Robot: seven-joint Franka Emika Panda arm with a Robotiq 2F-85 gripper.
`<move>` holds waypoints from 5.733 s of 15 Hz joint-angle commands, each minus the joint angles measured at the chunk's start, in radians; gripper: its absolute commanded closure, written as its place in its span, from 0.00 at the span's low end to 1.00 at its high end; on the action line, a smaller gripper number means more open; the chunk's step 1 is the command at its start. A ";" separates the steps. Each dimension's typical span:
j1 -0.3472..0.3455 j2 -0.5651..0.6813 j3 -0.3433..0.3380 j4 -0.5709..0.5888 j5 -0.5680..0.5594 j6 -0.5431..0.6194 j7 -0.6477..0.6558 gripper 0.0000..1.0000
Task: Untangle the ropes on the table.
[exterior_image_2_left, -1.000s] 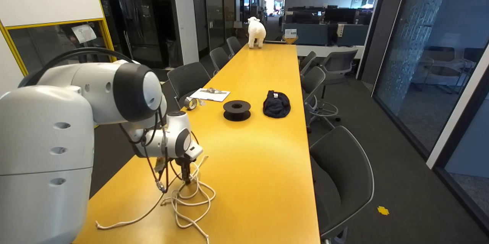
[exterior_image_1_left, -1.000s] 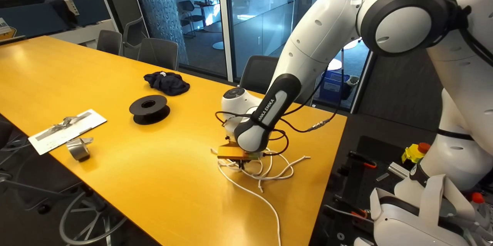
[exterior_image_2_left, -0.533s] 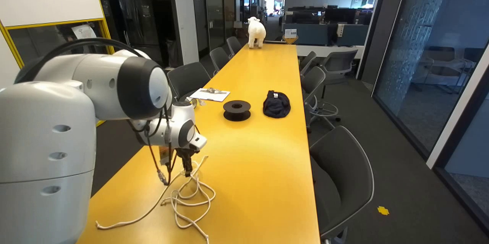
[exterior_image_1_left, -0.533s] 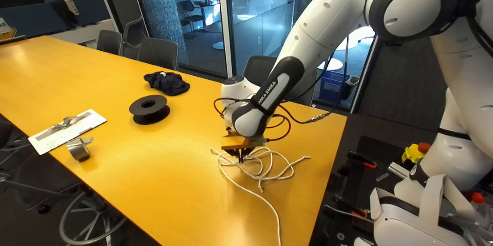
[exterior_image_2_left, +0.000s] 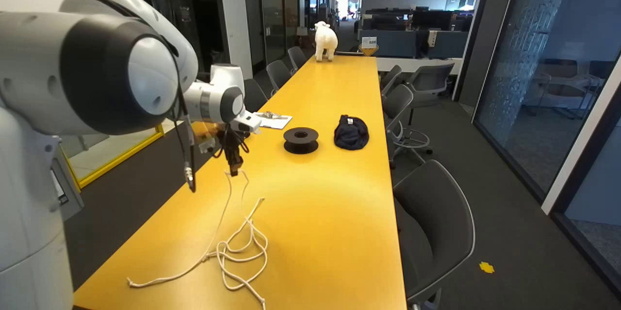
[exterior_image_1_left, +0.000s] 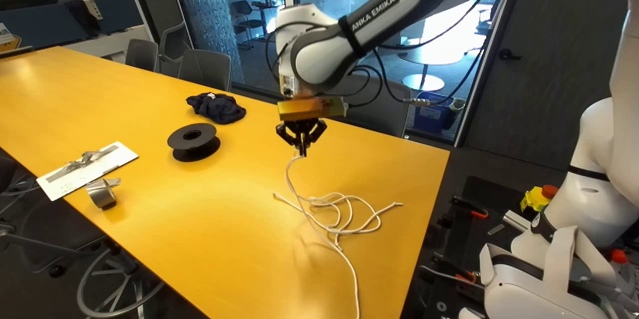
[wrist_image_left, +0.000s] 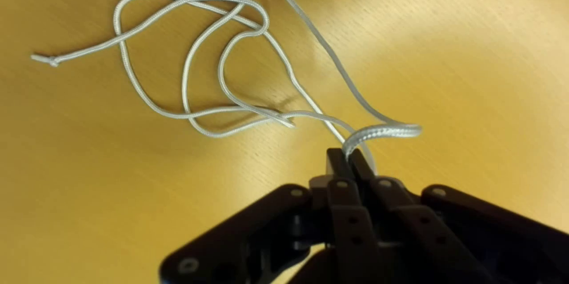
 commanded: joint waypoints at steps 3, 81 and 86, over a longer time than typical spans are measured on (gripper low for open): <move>-0.017 -0.165 0.022 0.143 -0.027 -0.191 0.026 0.99; -0.352 0.041 -0.125 0.491 -0.250 -0.713 -0.272 0.99; -0.350 0.283 -0.150 0.735 -0.232 -0.717 -0.278 0.99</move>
